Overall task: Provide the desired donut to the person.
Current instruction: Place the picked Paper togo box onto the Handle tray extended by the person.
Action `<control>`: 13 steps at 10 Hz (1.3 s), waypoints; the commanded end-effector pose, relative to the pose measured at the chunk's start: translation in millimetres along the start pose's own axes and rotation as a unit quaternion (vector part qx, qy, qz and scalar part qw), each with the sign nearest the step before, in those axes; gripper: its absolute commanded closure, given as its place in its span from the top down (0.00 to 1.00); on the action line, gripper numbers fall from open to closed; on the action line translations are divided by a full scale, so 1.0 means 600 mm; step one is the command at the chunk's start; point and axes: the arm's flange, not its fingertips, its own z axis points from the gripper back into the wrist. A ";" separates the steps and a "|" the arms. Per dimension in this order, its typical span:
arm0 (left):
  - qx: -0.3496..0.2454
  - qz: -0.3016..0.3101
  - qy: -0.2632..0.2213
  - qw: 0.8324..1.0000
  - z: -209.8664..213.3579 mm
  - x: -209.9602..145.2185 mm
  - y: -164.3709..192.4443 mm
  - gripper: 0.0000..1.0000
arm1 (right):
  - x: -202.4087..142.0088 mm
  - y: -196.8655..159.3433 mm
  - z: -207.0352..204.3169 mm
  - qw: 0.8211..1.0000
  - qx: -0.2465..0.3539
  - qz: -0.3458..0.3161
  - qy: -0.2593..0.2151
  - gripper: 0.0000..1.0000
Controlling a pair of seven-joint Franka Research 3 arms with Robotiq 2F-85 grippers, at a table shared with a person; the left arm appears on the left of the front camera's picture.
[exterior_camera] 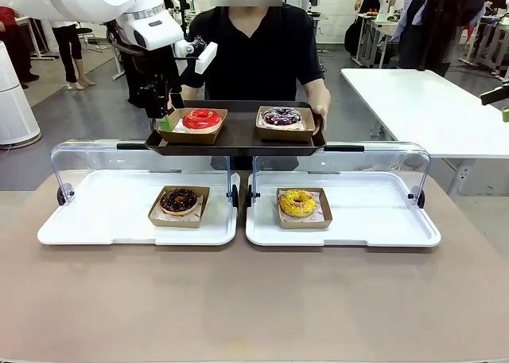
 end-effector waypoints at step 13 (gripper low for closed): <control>0.052 -0.027 0.000 0.998 0.123 -0.194 -0.313 1.00 | -0.001 0.001 -0.001 1.000 0.004 0.003 -0.003 1.00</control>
